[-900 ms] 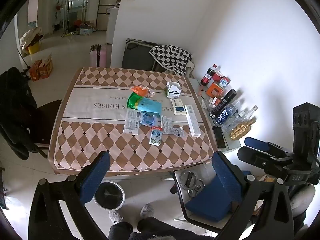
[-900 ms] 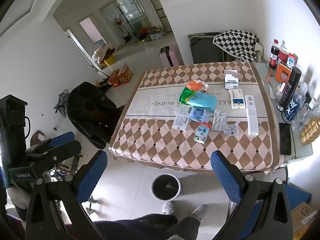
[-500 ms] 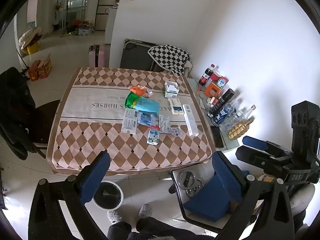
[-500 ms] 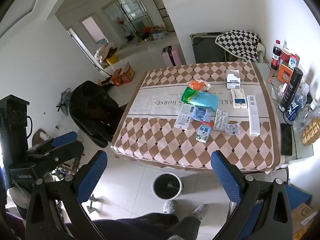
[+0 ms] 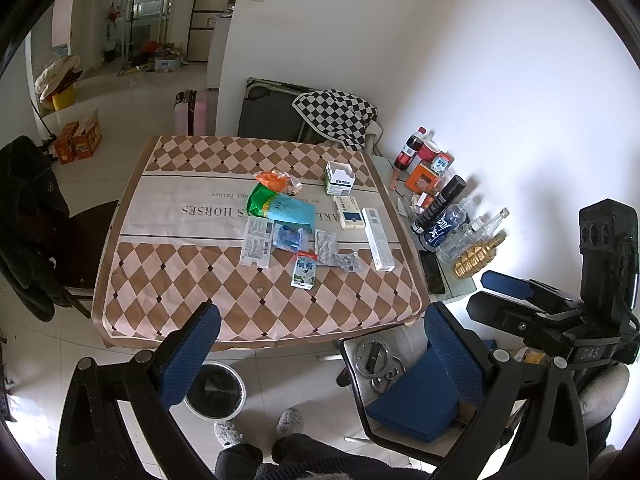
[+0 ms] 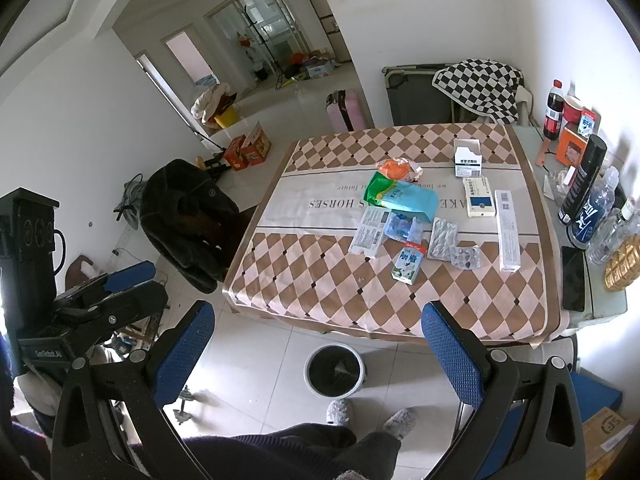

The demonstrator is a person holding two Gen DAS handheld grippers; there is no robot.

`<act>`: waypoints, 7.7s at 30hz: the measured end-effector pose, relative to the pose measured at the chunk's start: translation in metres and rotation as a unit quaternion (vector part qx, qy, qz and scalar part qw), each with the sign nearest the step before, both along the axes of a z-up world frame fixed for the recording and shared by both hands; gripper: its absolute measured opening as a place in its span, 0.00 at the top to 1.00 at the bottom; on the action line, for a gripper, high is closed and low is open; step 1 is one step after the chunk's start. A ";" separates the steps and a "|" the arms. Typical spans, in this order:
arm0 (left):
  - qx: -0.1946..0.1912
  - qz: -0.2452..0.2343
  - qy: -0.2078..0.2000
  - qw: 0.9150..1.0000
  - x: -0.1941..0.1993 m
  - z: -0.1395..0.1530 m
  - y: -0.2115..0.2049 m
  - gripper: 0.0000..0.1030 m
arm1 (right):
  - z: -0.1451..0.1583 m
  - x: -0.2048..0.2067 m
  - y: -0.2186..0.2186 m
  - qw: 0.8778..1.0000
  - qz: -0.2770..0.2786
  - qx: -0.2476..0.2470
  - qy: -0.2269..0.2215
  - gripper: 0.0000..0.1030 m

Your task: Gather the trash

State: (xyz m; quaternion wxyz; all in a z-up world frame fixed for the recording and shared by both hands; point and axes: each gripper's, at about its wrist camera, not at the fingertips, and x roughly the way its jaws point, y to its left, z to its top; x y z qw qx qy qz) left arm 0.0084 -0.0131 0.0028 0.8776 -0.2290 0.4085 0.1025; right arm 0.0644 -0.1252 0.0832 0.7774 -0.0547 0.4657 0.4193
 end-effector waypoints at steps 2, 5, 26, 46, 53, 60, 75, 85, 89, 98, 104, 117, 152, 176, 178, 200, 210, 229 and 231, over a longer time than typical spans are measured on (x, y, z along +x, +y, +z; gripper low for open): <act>0.000 -0.001 0.000 1.000 0.000 0.000 0.001 0.00 | 0.002 -0.003 0.003 1.000 0.000 0.000 0.000 0.00; 0.000 -0.001 -0.001 1.000 0.001 0.002 -0.003 0.00 | 0.002 -0.003 0.003 1.000 0.001 0.000 0.000 0.00; 0.000 -0.001 -0.001 1.000 0.002 0.006 -0.008 0.00 | 0.000 -0.003 0.008 1.000 0.005 0.001 0.002 0.00; 0.000 -0.005 -0.002 1.000 -0.007 0.008 -0.004 0.00 | 0.002 -0.015 0.015 1.000 0.002 0.002 0.002 0.00; 0.000 -0.007 -0.002 1.000 -0.008 0.008 -0.007 0.00 | -0.002 -0.014 0.012 1.000 0.002 0.001 0.003 0.00; -0.001 -0.009 -0.002 1.000 -0.009 0.007 -0.009 0.00 | -0.002 -0.014 0.011 1.000 0.002 0.001 0.004 0.00; 0.071 0.012 0.056 0.996 0.033 -0.037 0.028 0.00 | -0.037 0.013 0.017 0.990 -0.139 -0.007 0.018 0.00; 0.107 0.036 0.203 0.973 0.179 -0.188 0.098 0.00 | -0.158 0.192 -0.005 0.949 -0.285 -0.123 0.061 0.00; 0.102 0.019 0.291 0.951 0.247 -0.271 0.113 0.00 | -0.227 0.282 -0.010 0.934 -0.298 -0.174 0.092 0.00; 0.067 -0.032 0.397 0.915 0.318 -0.390 0.132 0.00 | -0.346 0.416 0.005 0.910 -0.260 -0.294 0.135 0.02; 0.010 -0.034 0.379 0.925 0.328 -0.386 0.129 0.43 | -0.383 0.444 0.013 0.904 -0.242 -0.317 0.151 0.04; -0.063 0.085 0.395 0.913 0.243 -0.359 0.124 0.40 | -0.420 0.390 -0.003 0.894 -0.223 -0.327 0.211 0.50; 0.014 0.068 0.273 0.959 -0.060 -0.269 0.065 0.42 | -0.374 -0.078 0.108 0.950 -0.089 -0.245 0.171 0.53; -0.195 0.061 0.394 0.896 -0.098 -0.708 0.116 0.07 | -0.865 -0.115 0.161 0.870 -0.006 -0.346 0.351 0.51; -0.181 0.073 0.391 0.899 -0.105 -0.708 0.120 0.06 | -0.870 -0.112 0.167 0.875 0.002 -0.340 0.344 0.27; -0.039 0.116 0.354 0.927 -0.146 -0.552 0.108 0.05 | -0.705 -0.131 0.155 0.922 -0.044 -0.348 0.164 0.03; -0.034 0.108 0.323 0.940 -0.168 -0.419 0.094 0.05 | -0.559 -0.160 0.150 0.932 -0.044 -0.327 0.152 0.03; 0.044 0.127 0.247 0.960 -0.080 -0.249 0.099 0.05 | -0.322 -0.048 0.109 0.955 -0.171 -0.188 0.157 0.03; 0.055 0.123 0.246 0.960 -0.044 -0.248 0.098 0.05 | -0.313 -0.004 0.086 0.949 -0.206 -0.183 0.153 0.03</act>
